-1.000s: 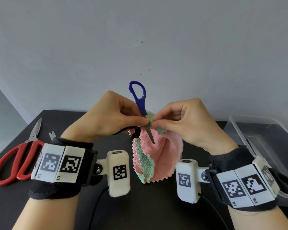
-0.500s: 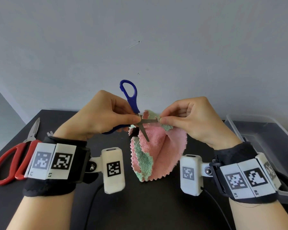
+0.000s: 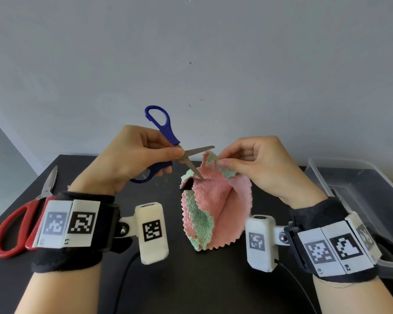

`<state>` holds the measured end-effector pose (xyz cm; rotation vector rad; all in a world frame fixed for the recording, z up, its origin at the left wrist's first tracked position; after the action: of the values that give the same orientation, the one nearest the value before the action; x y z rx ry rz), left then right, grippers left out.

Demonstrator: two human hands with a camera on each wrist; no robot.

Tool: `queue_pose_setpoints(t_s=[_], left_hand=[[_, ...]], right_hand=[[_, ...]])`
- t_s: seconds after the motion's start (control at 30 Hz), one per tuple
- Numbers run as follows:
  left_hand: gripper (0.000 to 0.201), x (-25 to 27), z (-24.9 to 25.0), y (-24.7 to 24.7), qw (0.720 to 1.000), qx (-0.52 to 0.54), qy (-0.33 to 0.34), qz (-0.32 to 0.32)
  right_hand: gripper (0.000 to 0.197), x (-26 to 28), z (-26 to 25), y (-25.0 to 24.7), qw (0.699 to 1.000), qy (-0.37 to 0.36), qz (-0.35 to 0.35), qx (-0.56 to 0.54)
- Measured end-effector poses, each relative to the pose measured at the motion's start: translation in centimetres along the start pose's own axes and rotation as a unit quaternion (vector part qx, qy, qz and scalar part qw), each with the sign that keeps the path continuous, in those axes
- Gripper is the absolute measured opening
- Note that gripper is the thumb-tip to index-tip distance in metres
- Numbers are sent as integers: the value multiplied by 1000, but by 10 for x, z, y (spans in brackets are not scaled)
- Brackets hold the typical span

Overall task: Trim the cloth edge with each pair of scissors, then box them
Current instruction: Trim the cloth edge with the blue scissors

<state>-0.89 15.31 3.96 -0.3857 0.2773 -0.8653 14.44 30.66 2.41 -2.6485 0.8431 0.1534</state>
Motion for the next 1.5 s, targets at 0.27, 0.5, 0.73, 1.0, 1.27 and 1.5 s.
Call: queue_pose_setpoints(t_s=[0.27, 0.5, 0.73, 1.0, 1.27, 1.5], left_hand=[[8, 1, 4, 3, 999, 47, -2, 28], [21, 6, 3, 0, 990, 129, -19, 59], [9, 21, 0, -1, 979, 195, -44, 47], [15, 41, 11, 15, 954, 293, -59, 37], [19, 67, 19, 35, 941, 322, -78, 70], [16, 82, 21, 40, 939, 318, -81, 100]], right_hand=[[8, 2, -1, 9, 998, 16, -46, 39], [15, 11, 2, 19, 996, 34, -76, 36], [8, 23, 2, 27, 994, 54, -93, 26], [16, 51, -9, 54, 984, 93, -100, -115], [13, 78, -28, 63, 960, 97, -37, -260], [15, 90, -33, 60, 967, 94, -7, -235]])
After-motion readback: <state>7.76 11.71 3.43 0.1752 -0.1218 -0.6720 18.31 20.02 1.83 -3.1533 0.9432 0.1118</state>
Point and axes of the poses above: each hand's wrist, its own x-axis away from the middle knuckle, its own y-axis out of the palm, z = x × y, the point moved 3 cm from there along -x, towards the middle knuckle, and after that the axes turned 6 degrees about -x, right-handed, at the moved point
